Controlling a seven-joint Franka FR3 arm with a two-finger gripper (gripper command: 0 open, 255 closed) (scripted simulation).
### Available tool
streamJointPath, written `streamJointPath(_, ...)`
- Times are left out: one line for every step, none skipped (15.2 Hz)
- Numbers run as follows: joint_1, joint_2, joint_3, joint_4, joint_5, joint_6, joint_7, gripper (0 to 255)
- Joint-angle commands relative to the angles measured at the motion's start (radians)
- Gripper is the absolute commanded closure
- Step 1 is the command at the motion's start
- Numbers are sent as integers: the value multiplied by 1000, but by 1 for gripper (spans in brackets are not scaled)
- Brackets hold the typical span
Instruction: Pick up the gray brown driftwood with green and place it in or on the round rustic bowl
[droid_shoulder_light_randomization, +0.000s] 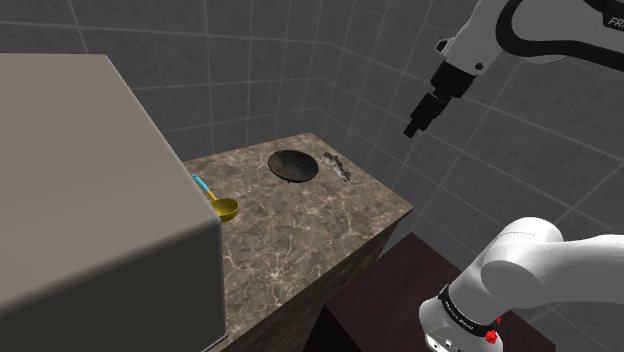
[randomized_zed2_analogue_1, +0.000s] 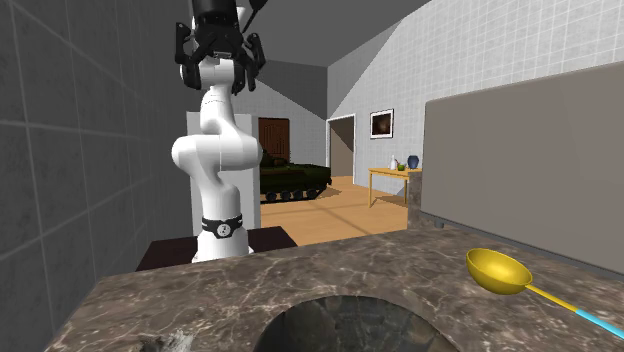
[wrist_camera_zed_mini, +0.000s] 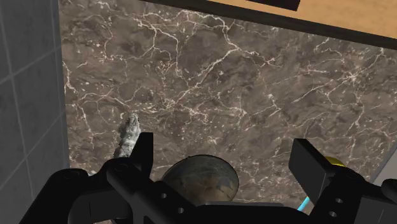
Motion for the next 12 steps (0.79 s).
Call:
streamJointPath(0, 0, 0, 0, 0, 0, 0, 0)
streamJointPath(-3, 26, -7, -8, 1, 30, -4, 0)
streamJointPath(-5, 52, -13, -14, 2, 60, -8, 0)
streamJointPath(-7, 80, -20, -19, 4, 90, -12, 0)
streamJointPath(-9, 109, -27, -23, 6, 119, -16, 0)
streamJointPath(-10, 139, -34, -25, 8, 148, -21, 0)
streamJointPath(-12, 169, -41, -26, 11, 177, -25, 0)
streamJointPath(-13, 201, -48, -26, 14, 205, -30, 0)
streamJointPath(-14, 234, -55, -25, 18, 232, -35, 0)
streamJointPath(-14, 267, -62, -22, 23, 259, -41, 0)
streamJointPath(-15, 301, -69, -18, 28, 286, -46, 0)
streamJointPath(-15, 335, -76, -13, 33, 311, -53, 0)
